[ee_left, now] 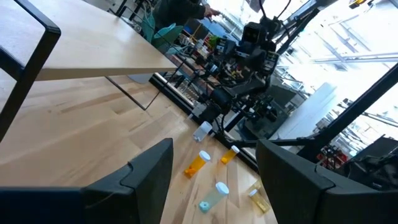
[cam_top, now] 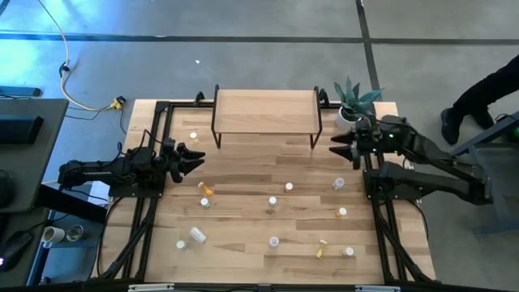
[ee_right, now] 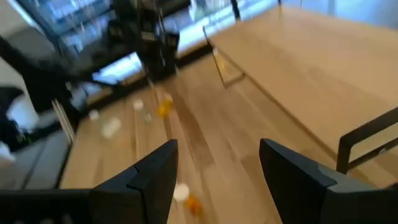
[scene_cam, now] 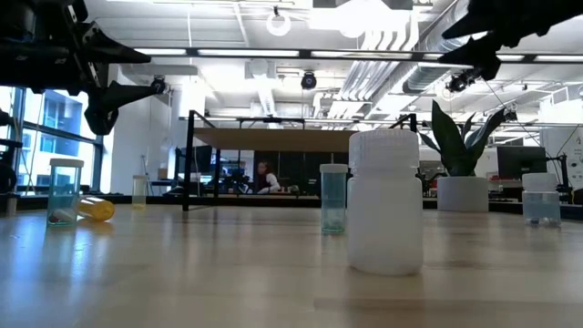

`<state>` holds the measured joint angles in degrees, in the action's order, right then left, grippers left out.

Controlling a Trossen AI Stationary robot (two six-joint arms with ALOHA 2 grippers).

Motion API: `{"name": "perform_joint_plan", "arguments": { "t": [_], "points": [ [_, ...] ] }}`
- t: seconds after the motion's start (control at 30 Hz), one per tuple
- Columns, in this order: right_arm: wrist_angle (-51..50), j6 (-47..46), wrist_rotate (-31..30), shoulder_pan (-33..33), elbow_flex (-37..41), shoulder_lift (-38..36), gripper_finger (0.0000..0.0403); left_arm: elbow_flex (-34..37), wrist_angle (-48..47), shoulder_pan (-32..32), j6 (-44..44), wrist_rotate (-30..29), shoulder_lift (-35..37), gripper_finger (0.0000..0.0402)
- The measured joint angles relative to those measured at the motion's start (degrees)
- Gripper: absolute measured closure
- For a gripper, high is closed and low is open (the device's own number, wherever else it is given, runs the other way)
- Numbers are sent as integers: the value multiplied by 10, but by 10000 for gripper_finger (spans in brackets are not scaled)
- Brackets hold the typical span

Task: Pick and place medicine bottles onto shelf by color
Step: Put the middle orange medicine bottle on the shelf

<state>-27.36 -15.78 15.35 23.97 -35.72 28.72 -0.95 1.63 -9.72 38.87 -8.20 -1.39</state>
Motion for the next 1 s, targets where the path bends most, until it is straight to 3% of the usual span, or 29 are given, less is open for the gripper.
{"name": "perform_joint_plan", "arguments": {
  "t": [0.37, 0.67, 1.0],
  "points": [
    [18, 46, -5, -102, -7, 159, 185, 0, 0, 0, 0, -1, 0, 181],
    [116, 110, -75, -204, -7, 267, 185, 0, 0, 0, 0, -2, 0, 181],
    [182, 121, -115, -255, -7, 371, 185, 0, 0, 0, 0, -1, 0, 181]
  ]
}}
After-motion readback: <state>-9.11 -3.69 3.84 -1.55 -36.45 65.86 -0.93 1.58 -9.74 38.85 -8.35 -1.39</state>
